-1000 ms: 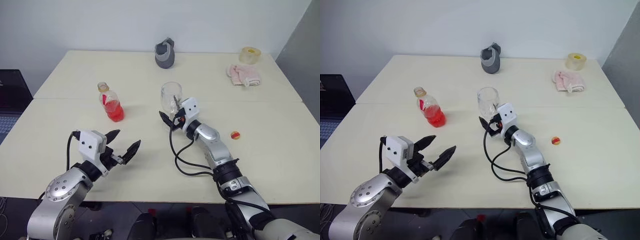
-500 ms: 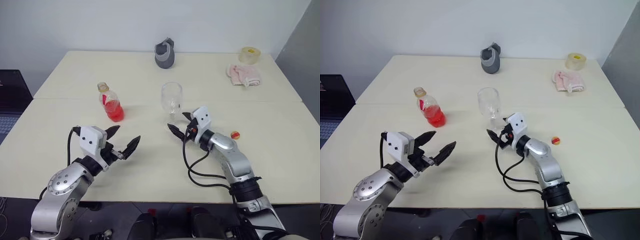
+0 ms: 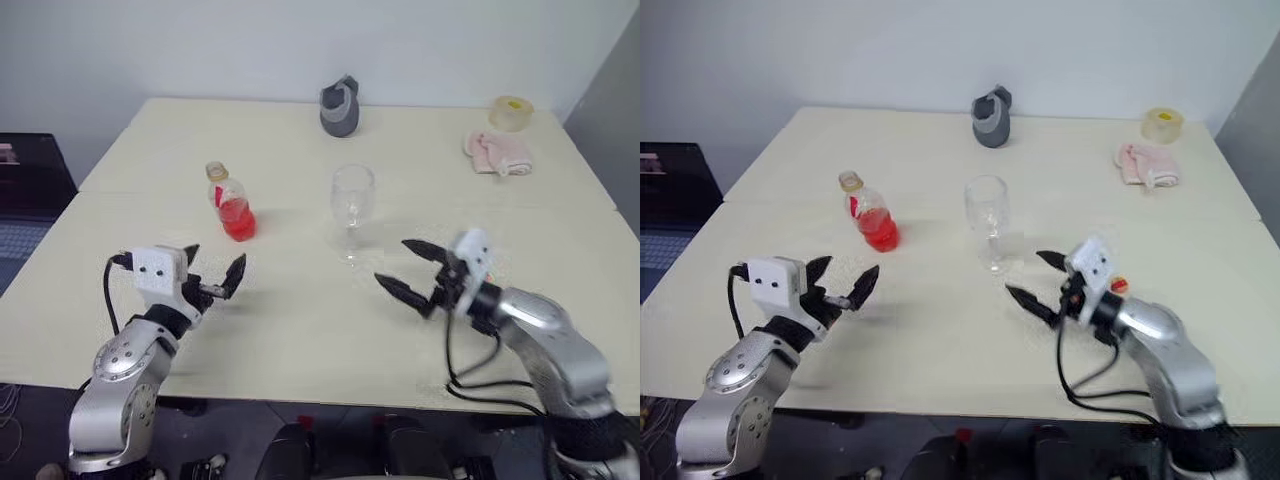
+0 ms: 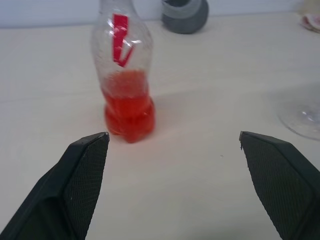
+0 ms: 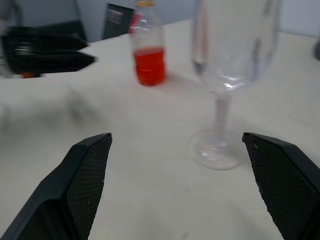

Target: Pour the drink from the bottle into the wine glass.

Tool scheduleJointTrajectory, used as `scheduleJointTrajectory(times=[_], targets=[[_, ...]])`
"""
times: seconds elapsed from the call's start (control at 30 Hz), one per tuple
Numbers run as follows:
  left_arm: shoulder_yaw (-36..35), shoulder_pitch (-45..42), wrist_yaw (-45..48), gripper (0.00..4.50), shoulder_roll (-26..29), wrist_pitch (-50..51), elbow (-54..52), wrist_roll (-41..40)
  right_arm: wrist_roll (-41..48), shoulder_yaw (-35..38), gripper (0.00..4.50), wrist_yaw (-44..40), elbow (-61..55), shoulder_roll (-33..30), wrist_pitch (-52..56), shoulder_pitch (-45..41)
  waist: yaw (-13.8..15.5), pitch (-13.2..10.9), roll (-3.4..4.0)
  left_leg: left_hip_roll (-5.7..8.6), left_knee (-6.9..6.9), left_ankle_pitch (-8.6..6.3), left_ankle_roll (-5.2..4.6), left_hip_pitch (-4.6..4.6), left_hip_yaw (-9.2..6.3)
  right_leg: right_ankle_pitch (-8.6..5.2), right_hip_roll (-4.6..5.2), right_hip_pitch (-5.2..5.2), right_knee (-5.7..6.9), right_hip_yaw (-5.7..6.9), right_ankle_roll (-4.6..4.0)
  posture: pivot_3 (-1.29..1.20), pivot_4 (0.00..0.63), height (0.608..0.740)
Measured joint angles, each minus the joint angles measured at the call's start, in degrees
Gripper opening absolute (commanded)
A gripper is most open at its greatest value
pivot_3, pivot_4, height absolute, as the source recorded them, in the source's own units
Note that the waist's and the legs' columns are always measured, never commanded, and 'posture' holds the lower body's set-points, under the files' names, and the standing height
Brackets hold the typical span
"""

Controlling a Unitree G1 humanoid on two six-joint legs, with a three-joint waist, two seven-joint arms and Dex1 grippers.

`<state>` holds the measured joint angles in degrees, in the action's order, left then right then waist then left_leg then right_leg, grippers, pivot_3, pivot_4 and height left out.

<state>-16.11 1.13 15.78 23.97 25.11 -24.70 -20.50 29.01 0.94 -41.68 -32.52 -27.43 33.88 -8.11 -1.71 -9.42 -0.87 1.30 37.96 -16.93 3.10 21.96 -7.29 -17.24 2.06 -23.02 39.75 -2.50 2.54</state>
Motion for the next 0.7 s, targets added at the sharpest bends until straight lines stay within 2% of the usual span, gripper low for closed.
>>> scheduleJointTrajectory(times=[0.23, 0.43, 0.7], targets=[[0.22, -6.56, -1.44, 4.5, -0.25, -7.11, 10.04, 5.51, 12.27, 4.7, 4.47, -0.85, -5.26, -2.19, 3.3, -0.38, -0.08, 0.0, 0.0, 0.02, -0.08, -0.03, -0.04, -0.53, -0.13, 0.0, -0.09, 0.84, -0.46, 0.25, 0.01, 0.0, 0.15, 0.74], [0.92, -10.68, 0.77, 4.5, -0.11, -11.31, 18.04, 6.7, 13.3, 4.35, 4.47, 1.11, -5.48, -2.73, 4.03, -1.77, 0.02, 0.0, 0.0, 0.06, -0.07, -0.01, 0.0, -0.43, -0.25, 0.05, -0.01, 0.84, -0.67, 0.26, 0.08, 0.0, 0.15, 0.74], [2.22, -13.11, 4.74, 4.5, -0.05, -13.12, 23.55, 6.54, 13.01, 3.38, 4.47, 3.65, -5.44, -2.34, 3.94, -1.82, 0.02, 0.0, 0.0, 0.06, -0.07, 0.0, 0.02, -0.42, -0.27, 0.05, -0.01, 0.83, -0.68, 0.28, 0.09, 0.0, 0.15, 0.74]])
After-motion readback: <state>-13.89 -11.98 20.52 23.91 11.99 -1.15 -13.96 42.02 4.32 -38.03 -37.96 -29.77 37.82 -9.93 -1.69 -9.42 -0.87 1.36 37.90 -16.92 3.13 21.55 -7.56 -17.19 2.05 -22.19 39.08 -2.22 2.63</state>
